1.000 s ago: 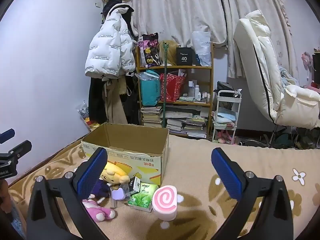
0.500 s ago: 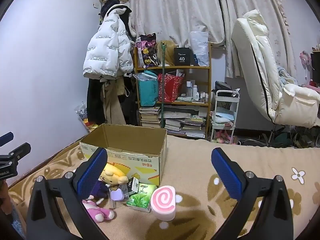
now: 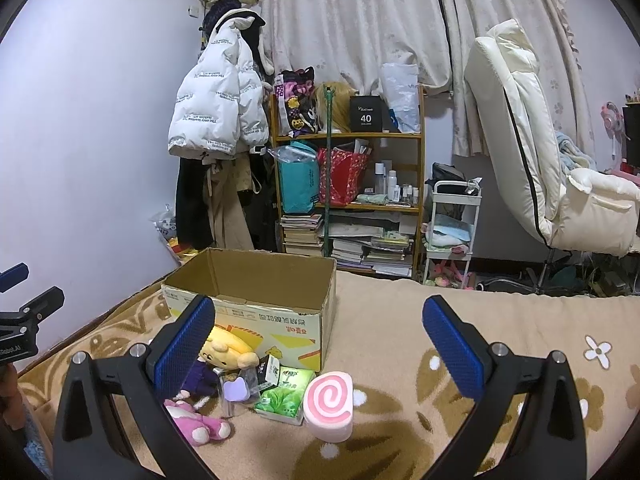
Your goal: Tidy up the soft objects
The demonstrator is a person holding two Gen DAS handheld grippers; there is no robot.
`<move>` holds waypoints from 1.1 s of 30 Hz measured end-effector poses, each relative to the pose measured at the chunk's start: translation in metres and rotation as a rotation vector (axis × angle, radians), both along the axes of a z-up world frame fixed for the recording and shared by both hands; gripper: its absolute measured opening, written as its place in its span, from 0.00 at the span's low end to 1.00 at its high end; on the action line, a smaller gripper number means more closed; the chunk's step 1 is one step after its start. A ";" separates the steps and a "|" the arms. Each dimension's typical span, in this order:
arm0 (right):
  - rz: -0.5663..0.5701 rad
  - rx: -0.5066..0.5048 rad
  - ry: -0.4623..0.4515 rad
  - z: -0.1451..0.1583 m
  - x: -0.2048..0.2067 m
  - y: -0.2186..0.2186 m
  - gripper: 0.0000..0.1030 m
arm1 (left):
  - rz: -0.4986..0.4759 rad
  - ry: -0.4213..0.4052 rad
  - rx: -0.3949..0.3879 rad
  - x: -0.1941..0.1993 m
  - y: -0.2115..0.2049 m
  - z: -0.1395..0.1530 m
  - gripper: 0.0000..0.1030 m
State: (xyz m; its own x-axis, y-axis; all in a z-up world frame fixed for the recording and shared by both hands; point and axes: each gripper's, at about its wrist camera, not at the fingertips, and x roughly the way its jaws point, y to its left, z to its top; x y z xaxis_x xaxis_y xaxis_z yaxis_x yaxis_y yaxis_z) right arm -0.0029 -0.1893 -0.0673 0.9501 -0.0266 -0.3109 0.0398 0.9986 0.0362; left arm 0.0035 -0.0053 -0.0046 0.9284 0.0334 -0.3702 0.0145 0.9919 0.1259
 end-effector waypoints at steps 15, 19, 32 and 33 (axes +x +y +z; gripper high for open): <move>0.000 0.003 0.002 0.002 0.000 -0.002 1.00 | 0.000 0.000 0.001 0.001 0.001 0.000 0.99; 0.002 0.003 0.001 0.001 0.000 -0.002 1.00 | 0.000 0.001 0.002 0.001 0.001 -0.001 0.99; -0.005 0.010 0.000 0.003 -0.001 0.000 1.00 | 0.001 0.003 -0.001 0.001 0.003 -0.002 1.00; -0.004 0.011 0.001 0.003 0.000 0.000 1.00 | 0.002 0.003 0.000 0.000 0.002 -0.002 1.00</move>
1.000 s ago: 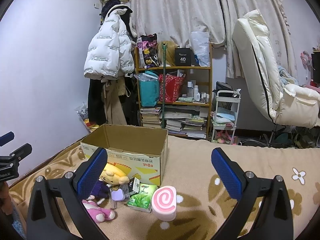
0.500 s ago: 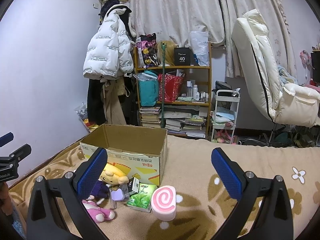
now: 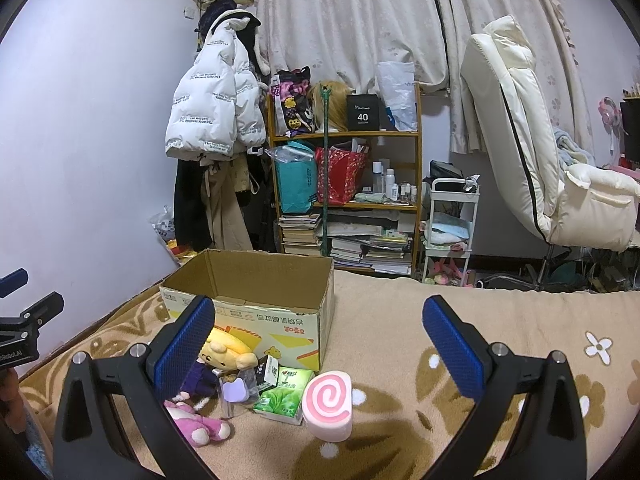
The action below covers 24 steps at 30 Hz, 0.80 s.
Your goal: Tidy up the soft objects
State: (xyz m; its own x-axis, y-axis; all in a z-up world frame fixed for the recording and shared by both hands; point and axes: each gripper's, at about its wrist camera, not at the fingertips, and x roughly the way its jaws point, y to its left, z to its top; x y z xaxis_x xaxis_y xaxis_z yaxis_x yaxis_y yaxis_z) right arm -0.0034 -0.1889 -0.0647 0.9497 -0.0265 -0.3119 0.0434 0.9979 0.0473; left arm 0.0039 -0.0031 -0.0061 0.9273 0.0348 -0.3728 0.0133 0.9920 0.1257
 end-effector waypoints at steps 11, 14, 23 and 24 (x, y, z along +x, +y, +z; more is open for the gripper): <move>-0.002 0.002 0.000 0.000 0.000 -0.002 1.00 | 0.002 0.001 0.000 0.000 0.000 0.000 1.00; -0.003 0.001 0.000 0.000 0.000 -0.002 1.00 | 0.002 0.002 -0.003 0.000 0.001 -0.002 1.00; -0.005 0.001 -0.002 0.000 0.000 -0.004 1.00 | 0.004 0.005 0.000 0.000 0.001 -0.003 1.00; -0.005 0.002 -0.002 0.000 0.000 -0.004 1.00 | 0.004 0.006 -0.001 0.000 0.001 -0.003 1.00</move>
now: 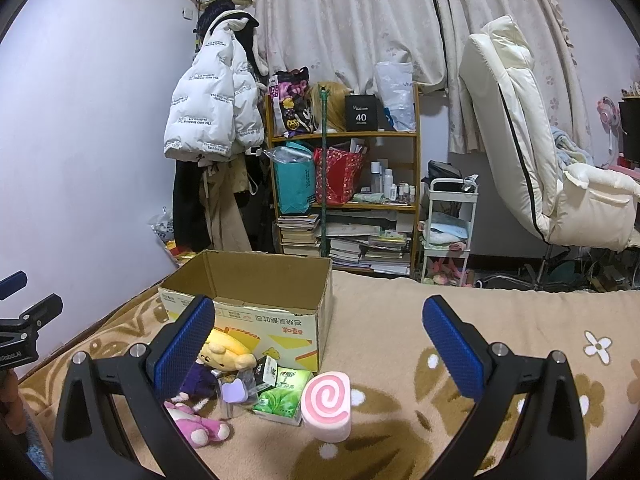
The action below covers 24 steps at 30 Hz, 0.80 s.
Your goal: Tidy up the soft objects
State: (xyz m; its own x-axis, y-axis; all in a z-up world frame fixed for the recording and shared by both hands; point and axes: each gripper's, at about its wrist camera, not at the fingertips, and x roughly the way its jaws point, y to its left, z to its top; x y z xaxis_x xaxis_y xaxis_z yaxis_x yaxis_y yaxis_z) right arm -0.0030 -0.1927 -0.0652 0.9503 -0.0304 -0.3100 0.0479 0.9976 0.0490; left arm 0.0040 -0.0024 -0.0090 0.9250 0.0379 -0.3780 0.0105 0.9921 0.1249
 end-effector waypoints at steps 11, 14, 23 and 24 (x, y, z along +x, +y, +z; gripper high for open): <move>-0.001 0.002 0.001 -0.003 -0.001 -0.004 1.00 | 0.001 0.001 0.002 0.000 0.000 -0.001 1.00; -0.001 0.003 0.001 -0.003 -0.001 -0.004 1.00 | 0.001 0.001 0.001 0.000 0.000 -0.001 1.00; -0.001 0.004 0.002 -0.003 0.000 -0.004 1.00 | 0.005 0.011 0.002 0.000 0.001 -0.005 1.00; -0.001 0.003 0.003 -0.003 0.000 -0.004 1.00 | 0.007 0.016 0.003 0.001 0.001 -0.007 1.00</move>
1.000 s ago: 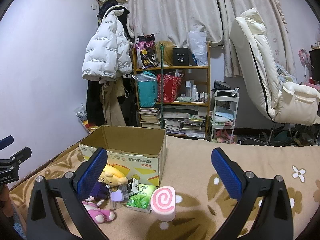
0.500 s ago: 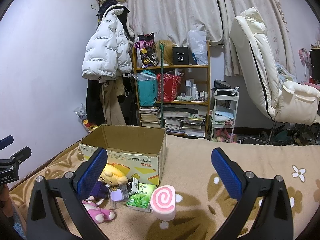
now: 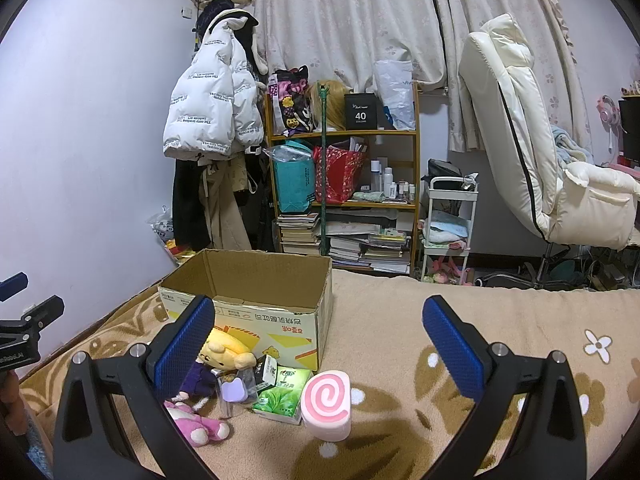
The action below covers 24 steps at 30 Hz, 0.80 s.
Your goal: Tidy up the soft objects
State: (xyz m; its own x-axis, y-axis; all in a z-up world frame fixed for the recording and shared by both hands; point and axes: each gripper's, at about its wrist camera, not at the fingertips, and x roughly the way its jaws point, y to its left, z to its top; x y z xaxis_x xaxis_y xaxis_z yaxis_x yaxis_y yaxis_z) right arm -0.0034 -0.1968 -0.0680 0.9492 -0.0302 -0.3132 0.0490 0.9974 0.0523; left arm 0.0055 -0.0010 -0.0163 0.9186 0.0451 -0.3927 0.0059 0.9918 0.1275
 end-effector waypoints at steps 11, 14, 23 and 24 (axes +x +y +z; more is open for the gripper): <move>0.023 0.021 0.029 -0.012 0.008 -0.002 1.00 | 0.007 0.050 0.021 0.009 -0.006 0.001 0.99; 0.019 0.026 0.036 -0.015 0.011 -0.001 1.00 | -0.006 0.071 0.029 0.012 -0.010 0.002 0.99; 0.015 0.063 0.084 -0.022 0.031 -0.003 1.00 | -0.040 0.137 0.012 0.029 -0.025 0.000 0.99; 0.025 0.073 0.095 -0.023 0.033 -0.002 1.00 | -0.039 0.147 0.006 0.031 -0.026 -0.001 0.99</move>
State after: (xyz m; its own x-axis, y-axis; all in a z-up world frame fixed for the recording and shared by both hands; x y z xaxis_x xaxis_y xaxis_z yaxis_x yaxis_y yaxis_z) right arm 0.0294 -0.1985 -0.0910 0.9154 0.0194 -0.4020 0.0322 0.9921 0.1213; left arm 0.0369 -0.0274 -0.0176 0.8521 0.0135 -0.5232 0.0632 0.9897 0.1284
